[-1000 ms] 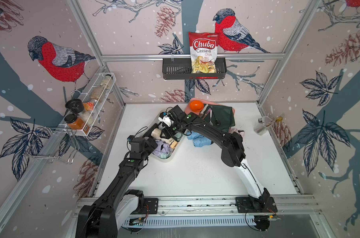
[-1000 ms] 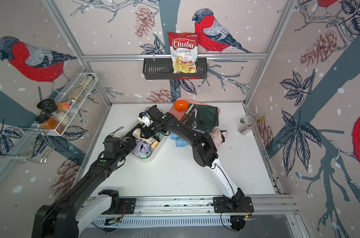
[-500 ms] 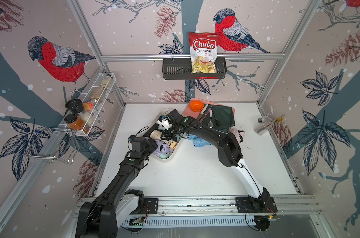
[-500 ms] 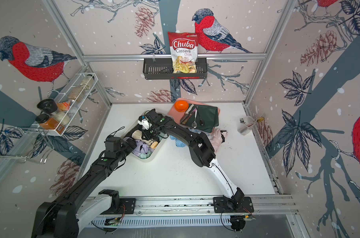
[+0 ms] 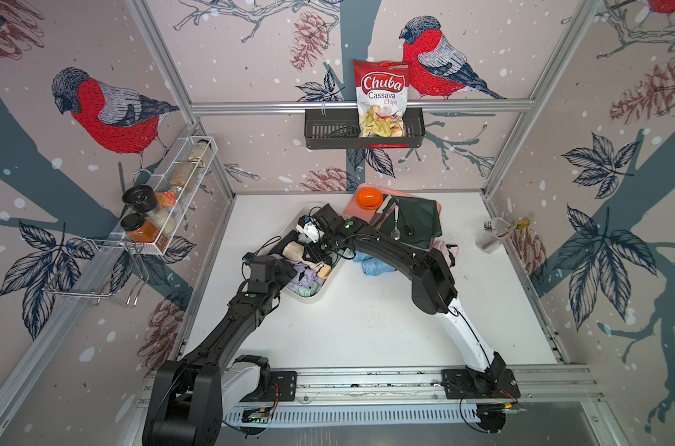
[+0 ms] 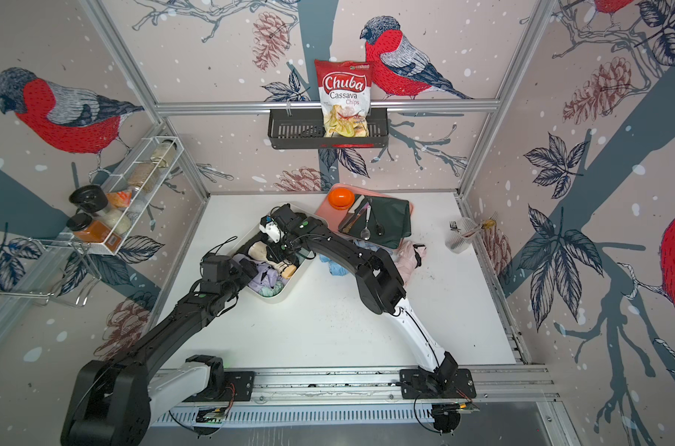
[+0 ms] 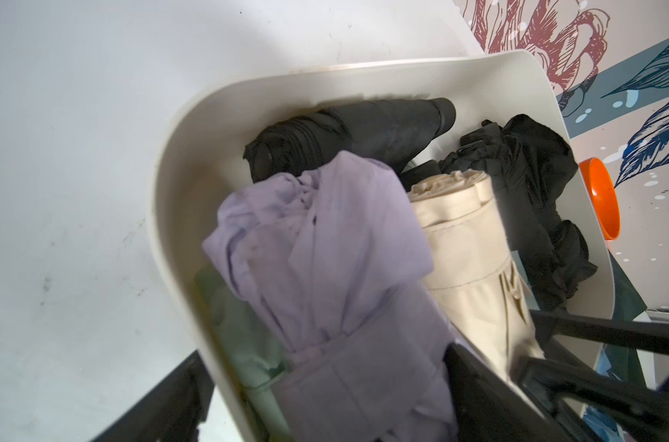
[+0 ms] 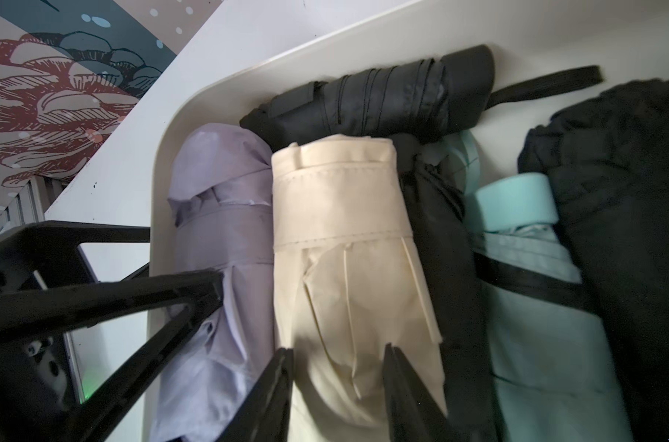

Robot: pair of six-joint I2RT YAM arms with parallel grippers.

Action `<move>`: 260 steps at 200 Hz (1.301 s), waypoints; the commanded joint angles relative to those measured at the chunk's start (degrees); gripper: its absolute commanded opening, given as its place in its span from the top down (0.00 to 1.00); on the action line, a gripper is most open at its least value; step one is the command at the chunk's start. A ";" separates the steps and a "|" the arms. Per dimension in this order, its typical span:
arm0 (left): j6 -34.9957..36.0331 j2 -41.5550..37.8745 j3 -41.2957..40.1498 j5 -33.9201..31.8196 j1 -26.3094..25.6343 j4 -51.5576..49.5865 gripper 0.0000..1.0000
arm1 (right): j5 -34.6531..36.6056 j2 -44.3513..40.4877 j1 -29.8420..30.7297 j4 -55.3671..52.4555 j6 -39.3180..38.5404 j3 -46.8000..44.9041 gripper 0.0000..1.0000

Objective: Put the umbrella into the storage box
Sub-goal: Adjust the umbrella in the storage box, then pick up the umbrella from the center of the board.

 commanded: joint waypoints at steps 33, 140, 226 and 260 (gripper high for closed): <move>0.75 -2.03 0.56 2.96 -0.42 -1.70 0.01 | 6.68 -7.85 -1.24 -0.26 4.08 -2.93 0.47; 1.01 -14.73 3.07 -2.58 -0.42 -8.24 0.01 | 25.71 -48.31 -20.57 16.38 26.42 -58.98 0.26; 1.20 -17.27 1.65 -5.47 -0.42 -4.78 0.01 | 22.70 -62.45 -41.94 20.07 27.62 -80.08 0.01; 1.10 -17.07 1.06 -5.73 -0.42 -3.66 0.01 | 17.24 -61.60 -46.71 23.98 27.11 -83.44 0.00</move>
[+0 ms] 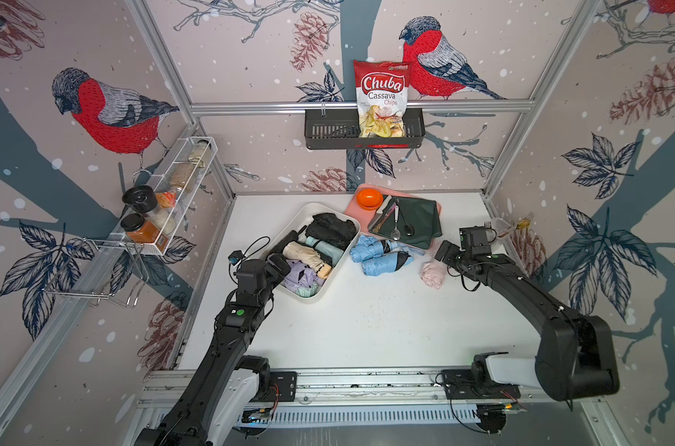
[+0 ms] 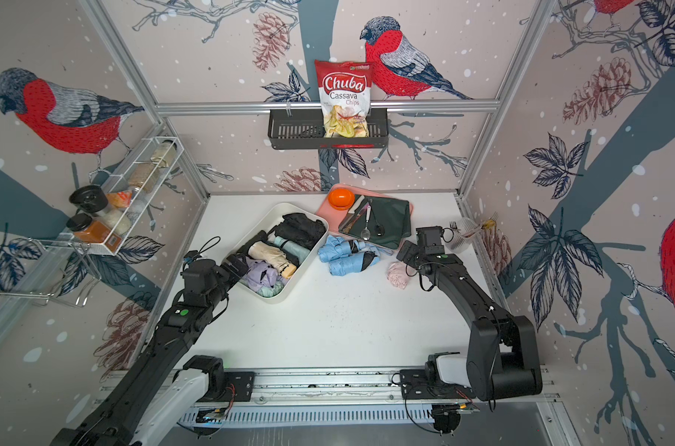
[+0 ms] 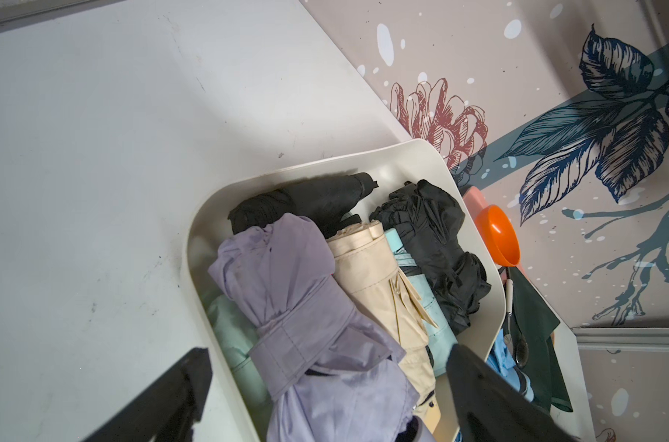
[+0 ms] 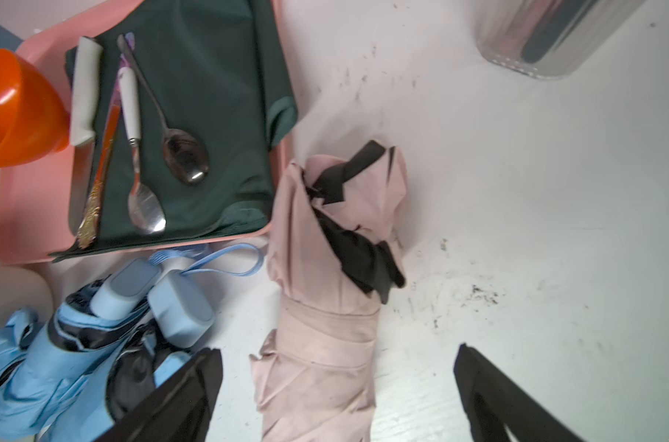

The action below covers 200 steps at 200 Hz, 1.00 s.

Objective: Put the umbrella into the storage box
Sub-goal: Pick up the umbrella from the center of the board.

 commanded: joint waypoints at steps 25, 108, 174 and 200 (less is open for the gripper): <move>0.64 0.87 -0.55 -1.01 0.01 3.87 0.01 | -7.81 2.04 -2.89 7.35 -0.67 -2.20 0.03; 0.57 4.11 -0.95 0.07 -0.01 5.17 0.01 | -9.07 11.49 -4.16 12.48 -1.80 -1.64 0.14; 0.37 4.36 -1.75 -0.18 0.01 5.81 0.01 | -12.22 15.18 -5.67 16.03 -3.41 -2.98 0.35; 0.37 4.26 -1.80 -0.57 0.06 5.81 0.01 | -12.87 14.46 -6.60 16.01 -4.28 -3.57 0.53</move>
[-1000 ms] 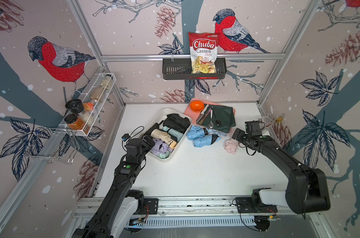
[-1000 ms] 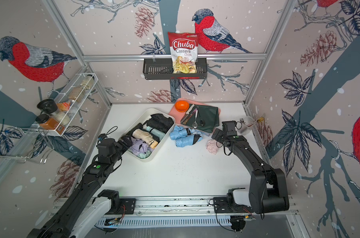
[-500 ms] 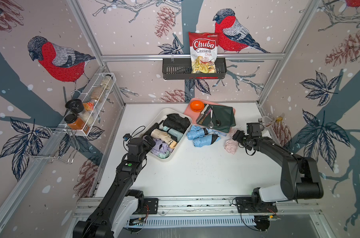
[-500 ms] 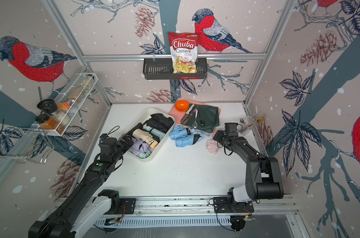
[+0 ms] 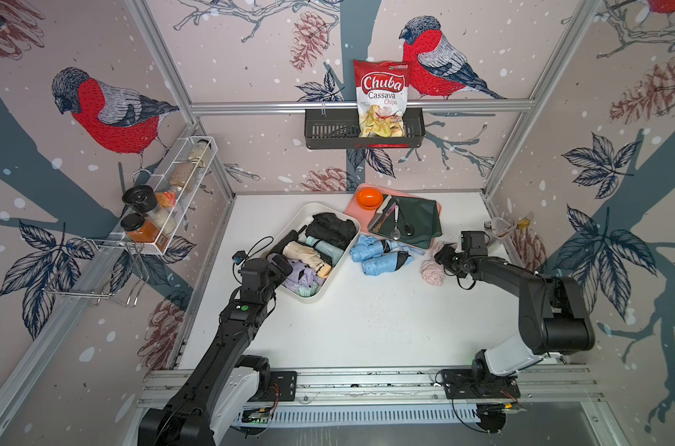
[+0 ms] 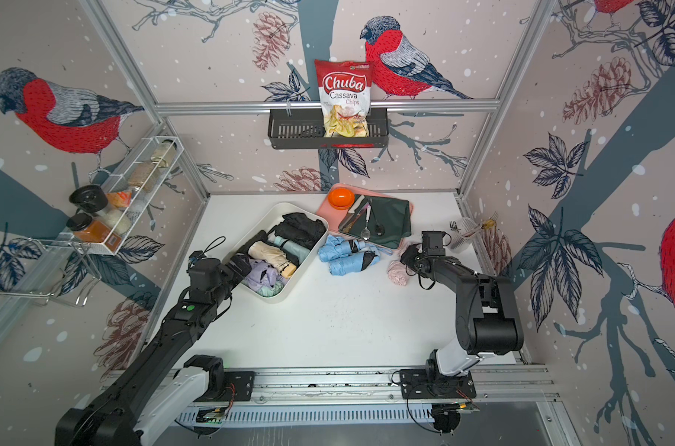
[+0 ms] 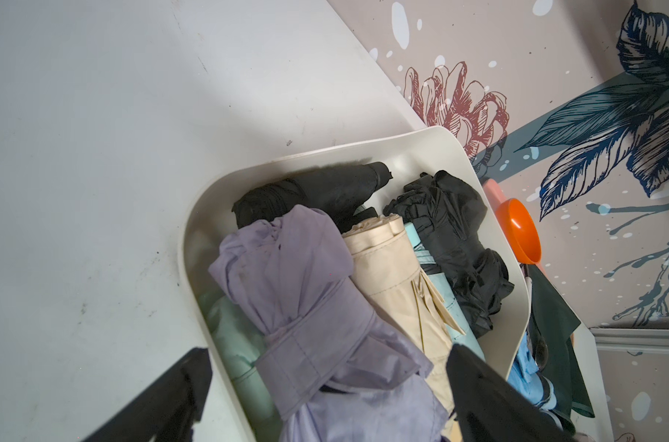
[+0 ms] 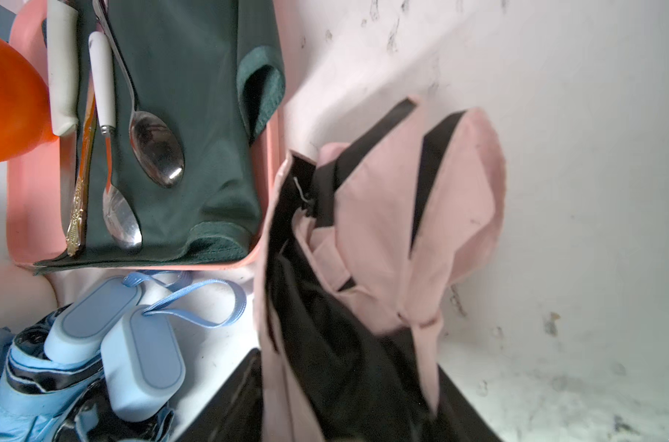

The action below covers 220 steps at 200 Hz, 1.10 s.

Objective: Put the umbrella into the storage box
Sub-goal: Pick up the umbrella from the center of the board, then place the umbrella in the storage box.

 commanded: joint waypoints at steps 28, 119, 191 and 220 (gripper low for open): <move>0.48 -0.53 -0.45 -1.60 0.01 1.44 0.01 | 2.32 -3.00 -0.64 -4.51 -4.64 0.52 0.64; 0.92 -0.41 -1.50 -2.00 0.01 2.22 0.01 | -0.78 -14.44 10.33 -12.42 -20.53 13.81 0.77; 3.15 0.63 -1.56 1.99 -0.03 4.76 0.01 | -20.97 5.88 25.65 -11.41 -39.16 37.72 0.78; 3.47 1.12 -1.15 3.07 -0.06 5.55 0.01 | -27.76 18.59 29.23 -18.14 -45.87 54.15 0.78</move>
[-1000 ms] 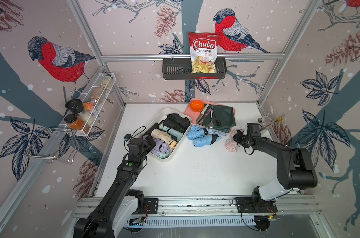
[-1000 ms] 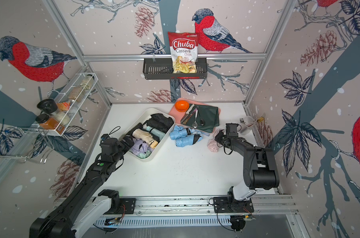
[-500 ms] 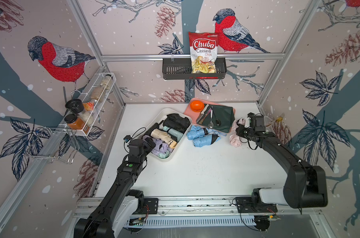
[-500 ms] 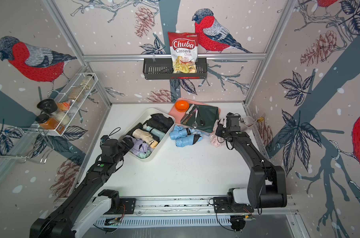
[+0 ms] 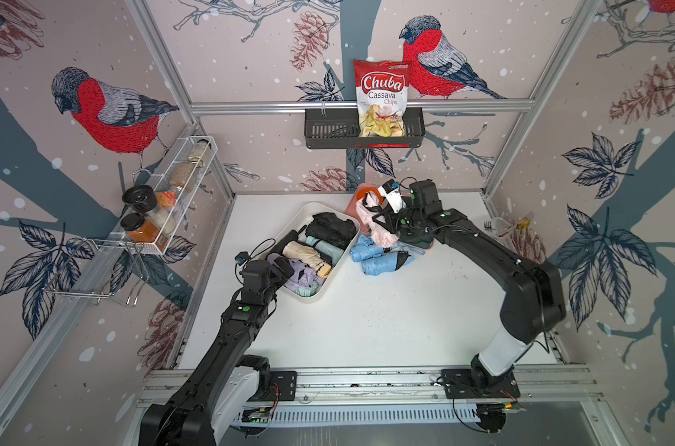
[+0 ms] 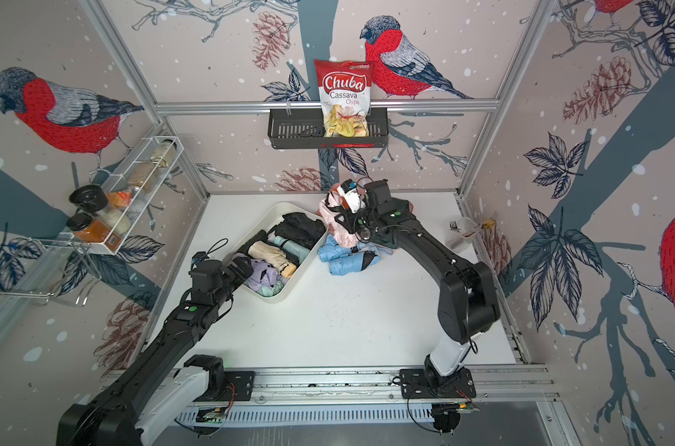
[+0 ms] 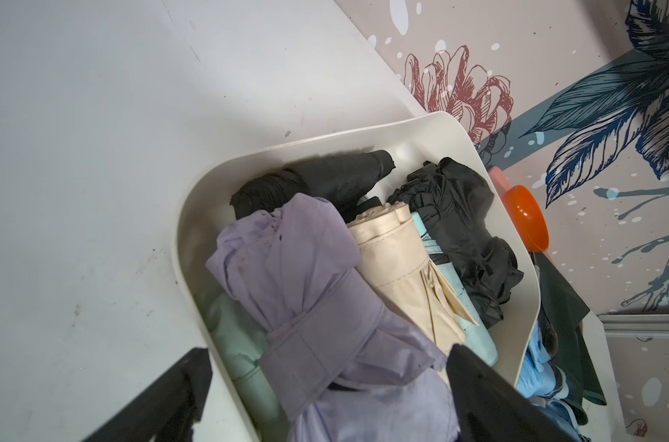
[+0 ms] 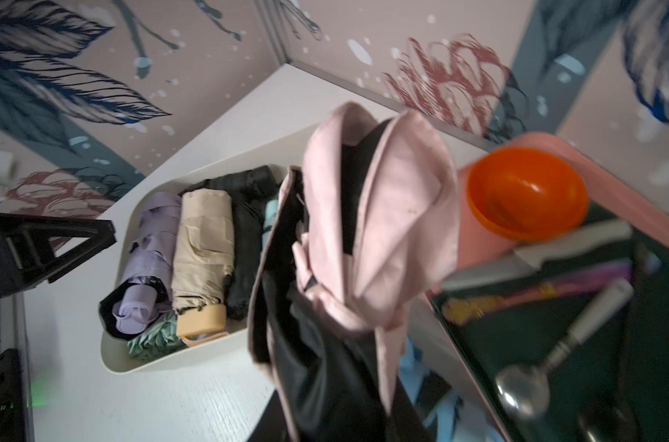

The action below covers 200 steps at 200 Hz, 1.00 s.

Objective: Put the umbrella into the storage box
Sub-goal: Place the umbrella in the storage box.

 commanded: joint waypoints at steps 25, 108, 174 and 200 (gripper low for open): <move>1.26 0.30 0.22 2.36 0.04 3.92 0.01 | -13.65 17.12 4.17 -9.67 -11.52 23.63 0.78; 1.75 0.98 -0.15 1.92 0.03 4.30 0.01 | -16.17 33.53 9.28 -17.04 -11.44 40.95 0.78; 2.41 2.14 0.47 2.01 -0.10 3.93 0.01 | -15.45 38.25 11.88 -18.70 -10.73 43.44 0.76; 2.38 2.45 0.65 2.05 -0.10 3.75 0.01 | -14.77 39.55 12.36 -18.80 -9.97 44.11 0.75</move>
